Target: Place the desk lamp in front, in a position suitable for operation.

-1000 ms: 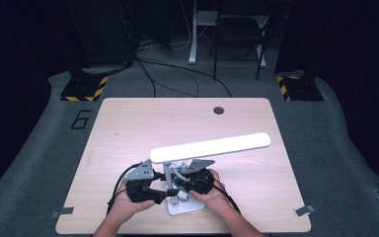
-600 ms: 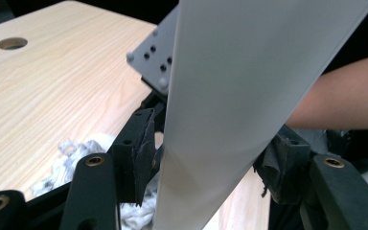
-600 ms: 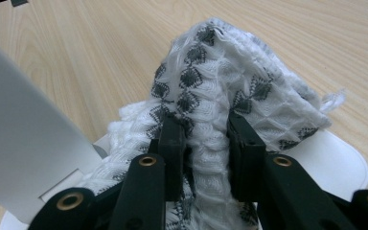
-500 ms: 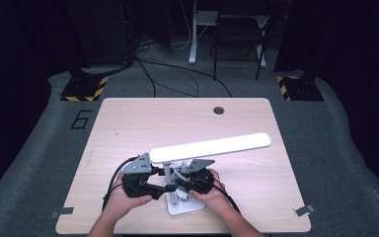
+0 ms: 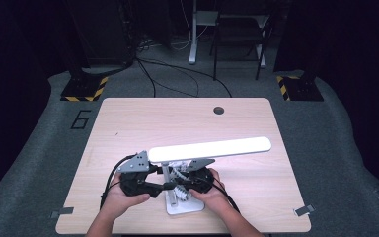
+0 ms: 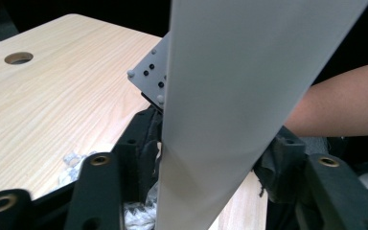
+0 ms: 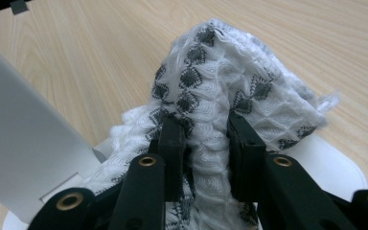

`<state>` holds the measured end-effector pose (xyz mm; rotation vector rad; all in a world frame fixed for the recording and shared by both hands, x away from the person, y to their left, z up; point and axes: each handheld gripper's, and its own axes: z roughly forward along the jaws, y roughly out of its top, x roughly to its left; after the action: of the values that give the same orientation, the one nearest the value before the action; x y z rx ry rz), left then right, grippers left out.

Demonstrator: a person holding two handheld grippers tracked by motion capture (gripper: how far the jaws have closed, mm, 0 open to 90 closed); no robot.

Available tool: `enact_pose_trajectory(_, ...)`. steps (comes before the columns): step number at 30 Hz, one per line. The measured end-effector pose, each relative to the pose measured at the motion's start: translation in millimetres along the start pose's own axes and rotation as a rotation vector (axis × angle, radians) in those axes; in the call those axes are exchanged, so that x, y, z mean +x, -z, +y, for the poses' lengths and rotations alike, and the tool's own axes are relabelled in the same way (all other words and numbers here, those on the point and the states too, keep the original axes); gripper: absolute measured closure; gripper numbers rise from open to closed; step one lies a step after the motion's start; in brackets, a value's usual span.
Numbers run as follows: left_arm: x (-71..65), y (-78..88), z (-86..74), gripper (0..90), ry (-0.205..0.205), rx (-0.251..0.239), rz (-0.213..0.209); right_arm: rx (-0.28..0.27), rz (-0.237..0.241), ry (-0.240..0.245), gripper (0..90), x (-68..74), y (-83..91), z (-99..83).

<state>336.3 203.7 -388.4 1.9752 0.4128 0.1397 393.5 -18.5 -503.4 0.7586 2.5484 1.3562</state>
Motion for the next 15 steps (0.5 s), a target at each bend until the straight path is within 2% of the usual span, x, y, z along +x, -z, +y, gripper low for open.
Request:
enact_pose_trajectory(3,-2.9,-0.4,-0.1,51.0,-0.021,-0.002,0.018,-0.012,0.009,-0.001,70.8,1.0,0.2,5.9)
enact_pose_trajectory(8,-4.6,-0.5,-0.7,51.6,-0.027,0.0,0.026,-0.029,0.033,0.001,70.8,5.7,-6.9,14.9)
enact_pose_trajectory(12,-5.8,-0.9,-0.6,51.9,-0.038,0.0,0.043,0.002,0.033,0.024,70.7,10.6,-19.5,15.0)
enact_pose_trajectory(15,-6.1,-0.6,-1.4,52.0,-0.035,-0.003,0.035,0.01,0.021,0.04,70.7,10.9,-25.4,12.5)
